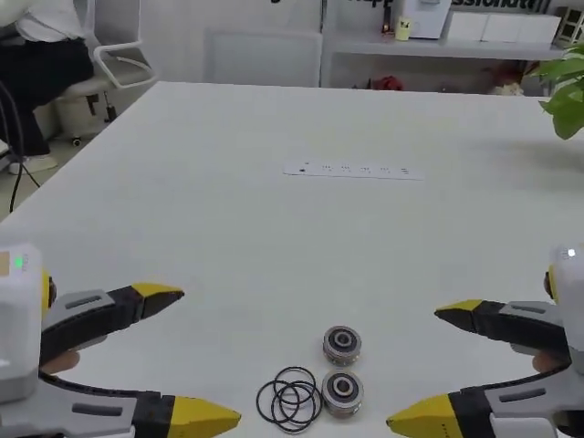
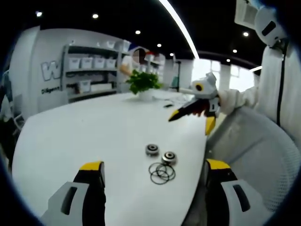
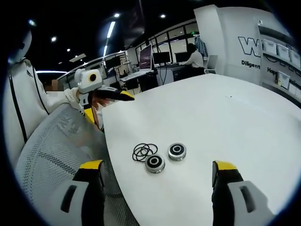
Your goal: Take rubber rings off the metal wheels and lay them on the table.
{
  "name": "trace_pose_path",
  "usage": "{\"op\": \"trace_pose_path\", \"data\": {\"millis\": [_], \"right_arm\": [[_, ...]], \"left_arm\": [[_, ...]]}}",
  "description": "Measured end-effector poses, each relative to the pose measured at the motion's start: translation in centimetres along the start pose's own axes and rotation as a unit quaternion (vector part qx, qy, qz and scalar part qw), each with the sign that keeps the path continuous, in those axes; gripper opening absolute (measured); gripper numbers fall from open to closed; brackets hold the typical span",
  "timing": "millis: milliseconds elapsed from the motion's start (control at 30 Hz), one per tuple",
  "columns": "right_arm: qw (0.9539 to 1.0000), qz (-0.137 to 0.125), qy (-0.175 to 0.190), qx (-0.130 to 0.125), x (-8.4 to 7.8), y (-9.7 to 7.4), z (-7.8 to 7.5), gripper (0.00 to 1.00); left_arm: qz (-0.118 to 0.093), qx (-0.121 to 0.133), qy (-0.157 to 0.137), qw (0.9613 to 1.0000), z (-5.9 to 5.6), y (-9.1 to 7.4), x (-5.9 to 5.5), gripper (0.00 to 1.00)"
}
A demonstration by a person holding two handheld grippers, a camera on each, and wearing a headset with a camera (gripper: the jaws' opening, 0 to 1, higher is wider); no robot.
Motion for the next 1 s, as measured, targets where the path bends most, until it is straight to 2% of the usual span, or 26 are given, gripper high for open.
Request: {"op": "trace_pose_path", "data": {"millis": [167, 367, 667, 800, 1000], "right_arm": [[0.9996, -0.012, 0.023, -0.007, -0.4, -0.6, -0.5, 0.93], [0.9990, -0.013, 0.041, -0.011, -1.4, -0.9, -0.5, 0.93], [0.9975, -0.007, 0.070, -0.013, -2.8, -0.8, -0.6, 0.93], [0.9973, 0.004, 0.071, -0.016, -3.7, -0.7, -0.8, 0.93], [0.9969, 0.009, 0.076, -0.015, -4.0, -0.6, -0.7, 0.92]], "left_arm": [[-0.002, 0.001, -0.004, 1.0000, 0.1, 0.0, -0.1, 0.89], [0.002, 0.000, -0.007, 1.0000, 0.1, 0.1, -0.5, 0.90], [0.002, 0.002, -0.017, 0.9998, 0.2, 0.2, -1.0, 0.90], [0.006, 0.001, -0.021, 0.9998, 0.3, 0.3, -1.3, 0.89], [0.007, 0.001, -0.031, 0.9995, 0.4, 0.4, -1.9, 0.89]]}}
Point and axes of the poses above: the centre of the closed fingertips' face, and the gripper's own axes: y roughly forward along the fingers, z roughly to its left, x roughly out of its top, the point moved 1 cm from there along -y, roughly backward along the fingers, and after that the axes turned 8 degrees about -x, right-handed, at the moved point
